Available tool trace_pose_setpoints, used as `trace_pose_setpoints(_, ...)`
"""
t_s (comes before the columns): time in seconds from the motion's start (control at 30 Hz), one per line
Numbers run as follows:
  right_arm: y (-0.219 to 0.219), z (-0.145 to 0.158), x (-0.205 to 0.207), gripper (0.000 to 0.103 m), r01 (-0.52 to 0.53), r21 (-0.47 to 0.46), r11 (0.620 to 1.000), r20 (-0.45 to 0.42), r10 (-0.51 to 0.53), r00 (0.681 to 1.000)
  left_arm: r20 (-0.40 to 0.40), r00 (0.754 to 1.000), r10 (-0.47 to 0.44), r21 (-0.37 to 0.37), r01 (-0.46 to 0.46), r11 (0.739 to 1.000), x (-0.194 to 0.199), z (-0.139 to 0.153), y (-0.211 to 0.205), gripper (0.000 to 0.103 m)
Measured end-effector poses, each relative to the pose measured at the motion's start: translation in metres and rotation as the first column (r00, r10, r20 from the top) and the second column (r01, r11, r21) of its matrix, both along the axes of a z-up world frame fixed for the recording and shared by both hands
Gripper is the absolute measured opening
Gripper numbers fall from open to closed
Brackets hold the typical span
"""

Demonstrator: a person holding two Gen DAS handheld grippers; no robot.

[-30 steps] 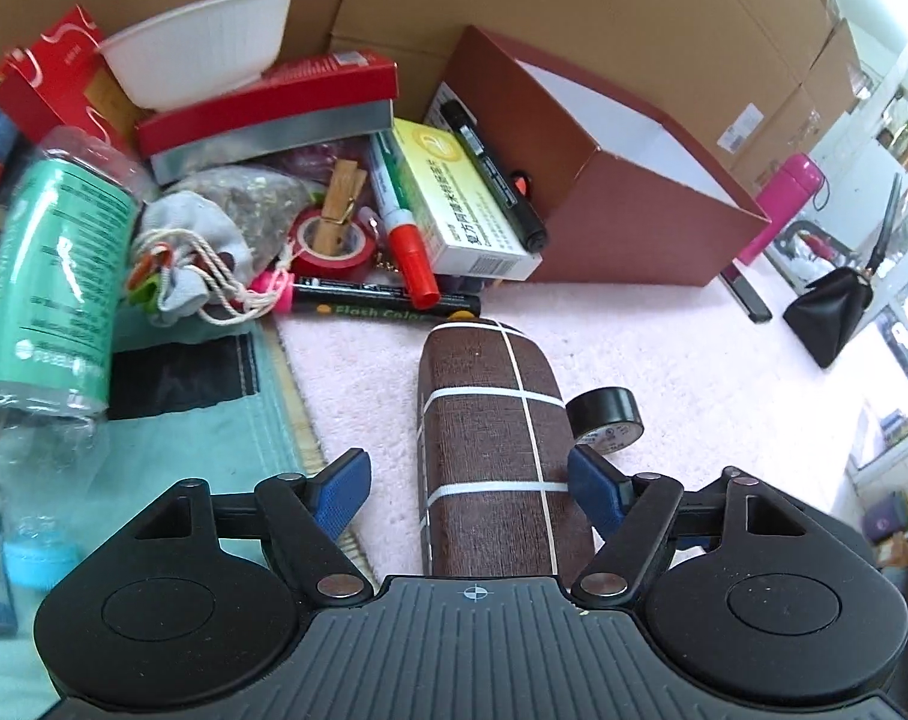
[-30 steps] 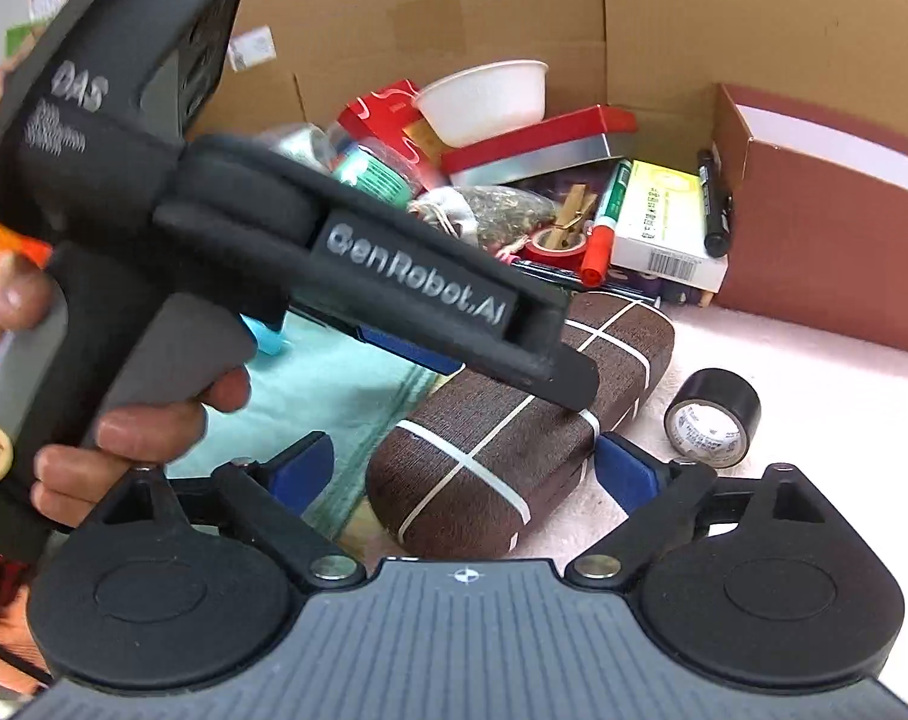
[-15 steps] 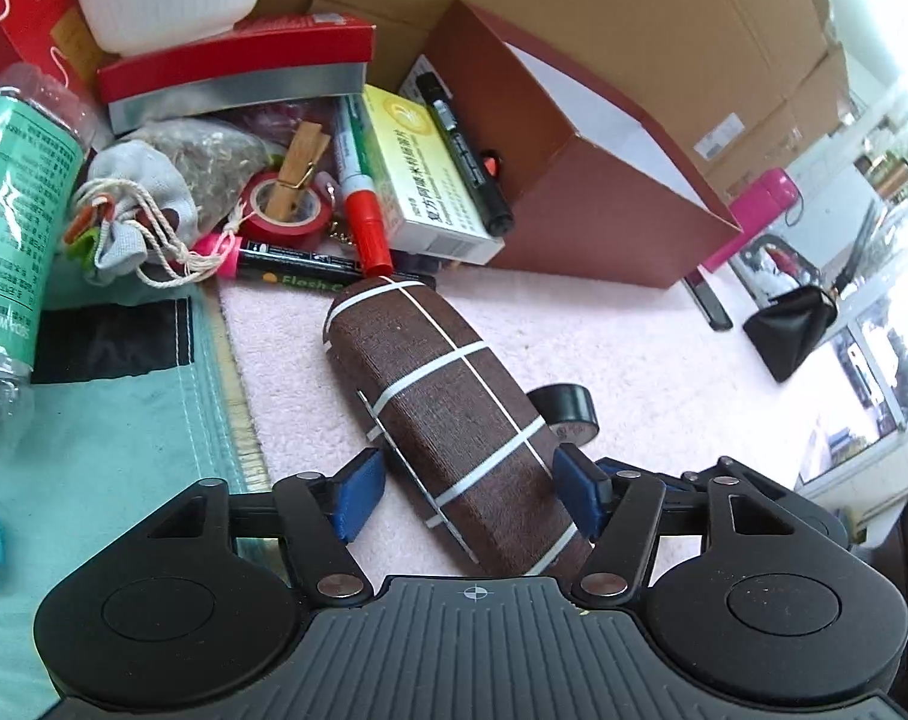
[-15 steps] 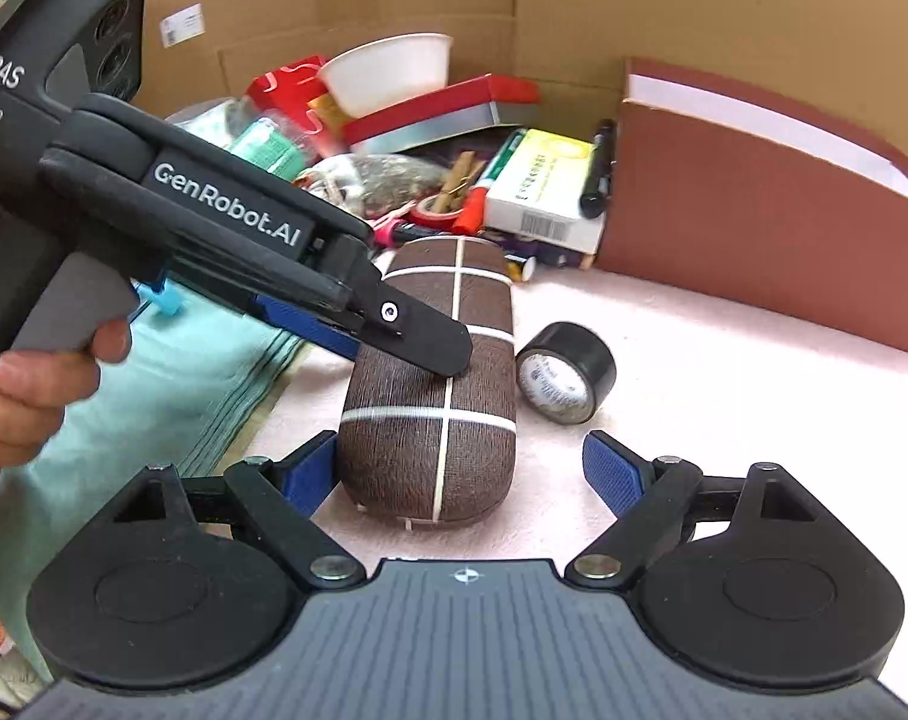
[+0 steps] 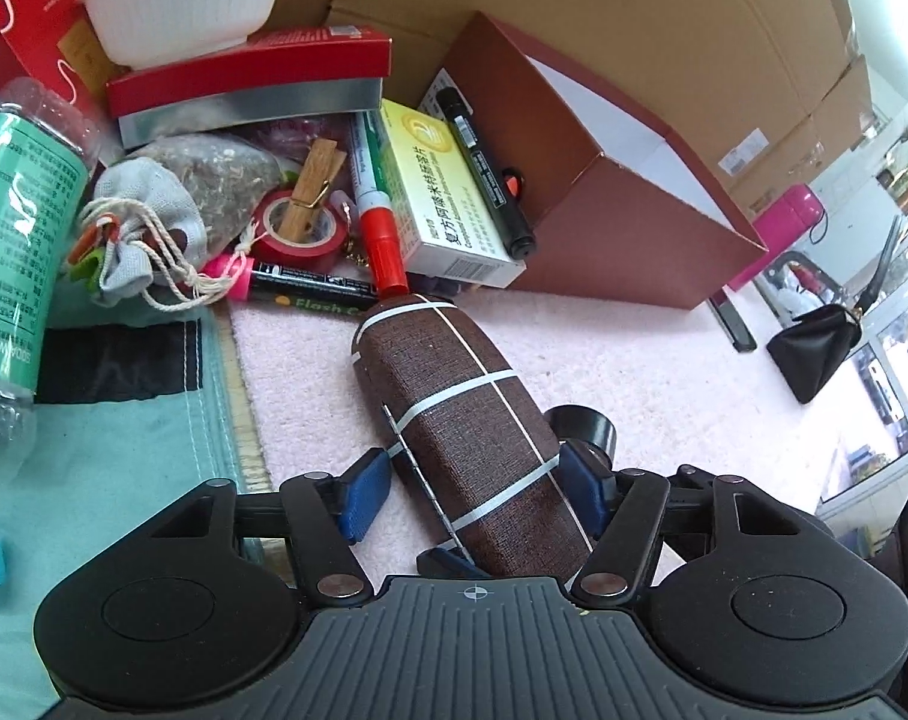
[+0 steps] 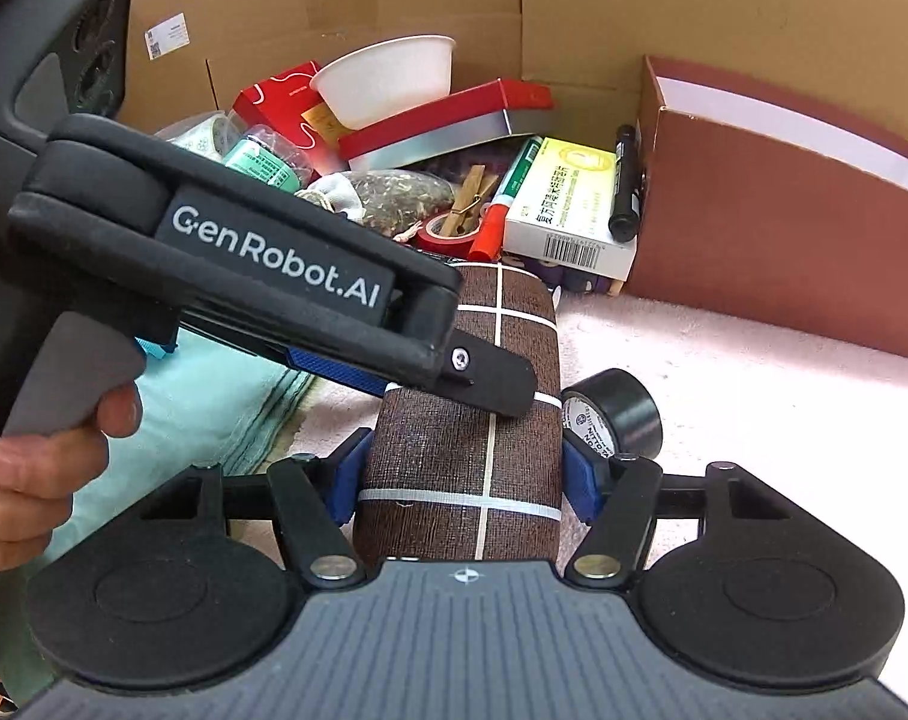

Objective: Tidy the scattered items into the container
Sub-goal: 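Lift the pencil case with the left gripper while the right gripper also clamps it, then carry the pencil case over the shoebox and open the left gripper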

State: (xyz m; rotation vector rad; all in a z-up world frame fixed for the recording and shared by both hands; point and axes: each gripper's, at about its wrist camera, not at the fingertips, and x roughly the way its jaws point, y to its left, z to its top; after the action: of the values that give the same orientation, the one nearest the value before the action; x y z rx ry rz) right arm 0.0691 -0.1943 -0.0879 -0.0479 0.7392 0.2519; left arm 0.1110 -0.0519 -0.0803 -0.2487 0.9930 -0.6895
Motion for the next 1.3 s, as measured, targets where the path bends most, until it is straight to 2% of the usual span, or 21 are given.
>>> trace_pose_setpoints(0.1,-0.001,0.0,0.0,0.069,-0.013,-0.005,1.0,-0.004,0.013,1.0,-0.012,1.0,0.012,-0.02,-0.013,1.0,0.002,-0.002,0.004,0.065)
trace_pose_setpoints(0.2,-0.002,-0.001,0.004,0.069,-0.007,0.006,1.0,-0.003,0.007,1.0,-0.017,1.0,0.023,-0.031,-0.024,0.999,0.005,-0.003,0.005,0.072)
trace_pose_setpoints(0.3,0.0,-0.005,0.006,0.069,-0.002,0.002,1.0,0.012,0.002,1.0,0.0,1.0,0.019,-0.014,-0.019,1.0,0.003,-0.002,0.002,0.066)
trace_pose_setpoints(0.5,0.0,-0.005,0.003,0.068,-0.001,-0.005,1.0,0.014,0.001,1.0,0.006,1.0,0.025,-0.001,-0.025,1.0,-0.002,0.0,-0.001,0.066)
trace_pose_setpoints(0.57,0.0,-0.005,0.003,0.068,-0.001,-0.001,1.0,0.014,0.001,1.0,0.004,0.999,0.033,-0.003,-0.033,0.999,-0.001,-0.001,-0.003,0.071)
trace_pose_setpoints(0.77,-0.003,-0.001,-0.003,0.068,0.014,0.023,1.0,0.017,-0.014,1.0,0.025,0.999,0.036,0.019,-0.037,0.999,-0.01,0.009,-0.008,0.066)
trace_pose_setpoints(0.87,-0.006,0.009,-0.011,0.067,0.015,0.023,1.0,0.047,-0.016,0.999,0.053,0.998,0.039,0.013,-0.04,0.999,-0.017,0.022,-0.01,0.065)
trace_pose_setpoints(1.03,-0.013,0.033,-0.018,0.067,0.019,0.034,0.999,0.12,-0.023,0.992,0.15,0.988,0.034,0.025,-0.038,0.999,-0.027,0.056,-0.02,0.065)
trace_pose_setpoints(1.3,-0.041,0.075,-0.008,0.067,0.061,0.01,0.998,0.243,-0.062,0.968,0.252,0.968,0.008,-0.009,-0.006,1.0,-0.008,0.107,-0.057,0.065)
